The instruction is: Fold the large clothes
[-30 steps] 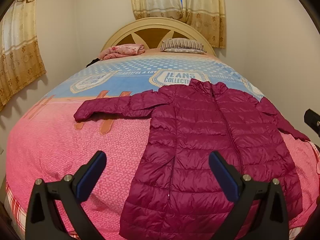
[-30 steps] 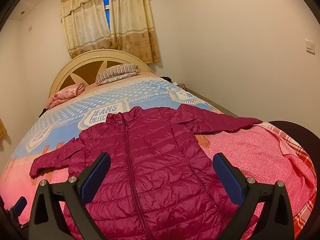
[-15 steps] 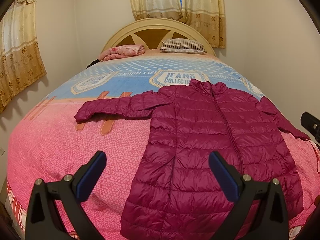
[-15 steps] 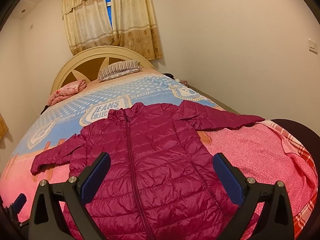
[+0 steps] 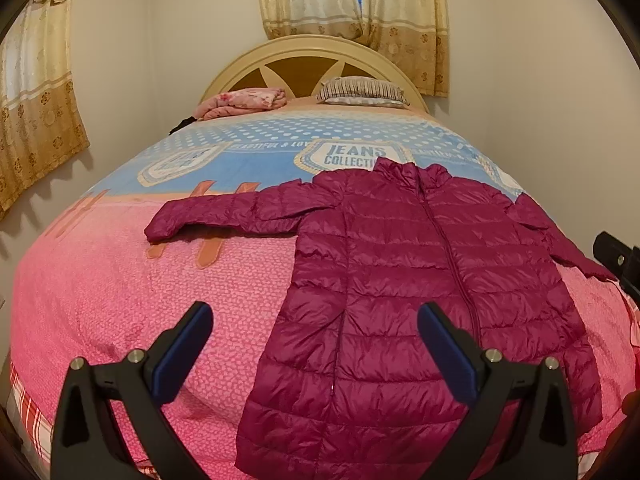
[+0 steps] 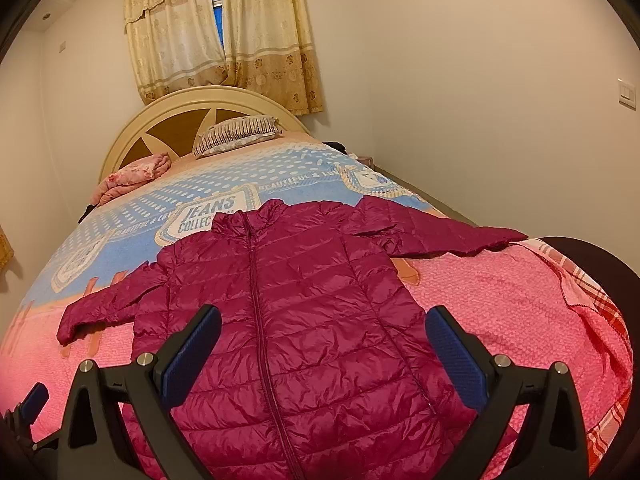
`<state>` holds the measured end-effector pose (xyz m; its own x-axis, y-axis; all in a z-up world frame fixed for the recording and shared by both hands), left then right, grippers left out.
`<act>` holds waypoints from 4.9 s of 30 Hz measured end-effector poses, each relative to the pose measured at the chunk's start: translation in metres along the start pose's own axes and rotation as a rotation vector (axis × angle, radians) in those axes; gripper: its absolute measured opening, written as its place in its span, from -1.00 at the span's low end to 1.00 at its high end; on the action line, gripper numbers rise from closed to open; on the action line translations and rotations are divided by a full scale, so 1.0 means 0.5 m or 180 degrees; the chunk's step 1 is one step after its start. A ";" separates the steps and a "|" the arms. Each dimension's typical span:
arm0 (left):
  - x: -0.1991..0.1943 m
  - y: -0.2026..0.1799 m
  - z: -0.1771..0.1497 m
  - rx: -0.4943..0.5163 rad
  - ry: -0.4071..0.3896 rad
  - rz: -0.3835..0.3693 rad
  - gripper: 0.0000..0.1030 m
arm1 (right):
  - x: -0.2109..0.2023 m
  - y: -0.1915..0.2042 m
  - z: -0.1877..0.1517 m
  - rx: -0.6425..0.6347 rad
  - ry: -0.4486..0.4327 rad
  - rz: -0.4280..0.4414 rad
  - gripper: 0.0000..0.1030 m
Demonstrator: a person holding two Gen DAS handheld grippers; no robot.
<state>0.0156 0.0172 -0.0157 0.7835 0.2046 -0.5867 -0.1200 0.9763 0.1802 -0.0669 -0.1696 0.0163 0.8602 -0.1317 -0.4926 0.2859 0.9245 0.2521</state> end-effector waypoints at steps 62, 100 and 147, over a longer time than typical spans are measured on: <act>0.451 -0.071 0.060 -0.0395 0.0747 0.0022 1.00 | 0.465 -0.922 0.153 0.2519 0.0949 -0.0871 -0.24; 0.444 -0.044 0.051 -0.0763 0.0710 -0.0437 1.00 | 0.591 0.147 0.007 -0.0027 0.1346 0.1951 -0.88; 0.367 -0.039 0.091 -0.0718 0.0306 -0.0287 1.00 | 0.527 -0.134 0.165 0.0232 0.0756 0.0941 -0.79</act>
<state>0.1896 0.0324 -0.0912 0.7370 0.1112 -0.6667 -0.1936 0.9798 -0.0506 0.1753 -0.2959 -0.0615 0.7906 0.2312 -0.5669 0.0768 0.8812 0.4665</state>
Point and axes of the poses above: each gripper's, at about its wrist camera, not at the fingertips, and x roughly the way its jaws point, y to its left, z to its top, the point moved 2 cm from there along x, roughly the way its jaws point, and after that the axes turned 15 degrees about z, right-handed, at the moved point
